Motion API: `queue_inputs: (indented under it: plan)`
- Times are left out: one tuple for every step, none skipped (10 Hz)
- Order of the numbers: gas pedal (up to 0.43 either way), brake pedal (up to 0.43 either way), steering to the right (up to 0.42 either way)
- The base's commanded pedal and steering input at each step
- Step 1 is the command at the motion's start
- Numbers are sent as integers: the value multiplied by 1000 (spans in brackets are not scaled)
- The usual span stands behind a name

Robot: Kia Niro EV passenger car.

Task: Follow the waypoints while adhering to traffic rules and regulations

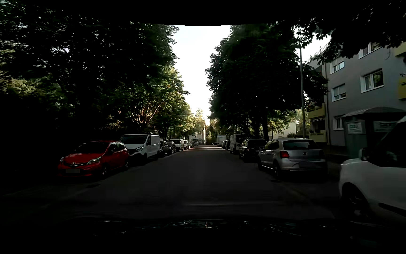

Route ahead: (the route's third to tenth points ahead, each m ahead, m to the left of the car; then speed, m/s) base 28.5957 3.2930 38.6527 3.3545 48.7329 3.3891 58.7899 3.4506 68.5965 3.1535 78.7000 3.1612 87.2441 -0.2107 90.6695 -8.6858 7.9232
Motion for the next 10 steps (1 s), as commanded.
queue_inputs:
  plan:
    - [110, 0, 9]
    - [110, 0, 9]
    - [110, 0, 8]
    - [110, 0, 7]
    - [110, 0, 5]
    - [110, 0, 5]
    - [98, 0, 5]
    - [98, 0, 5]
    - [98, 0, 4]
    - [98, 0, 4]
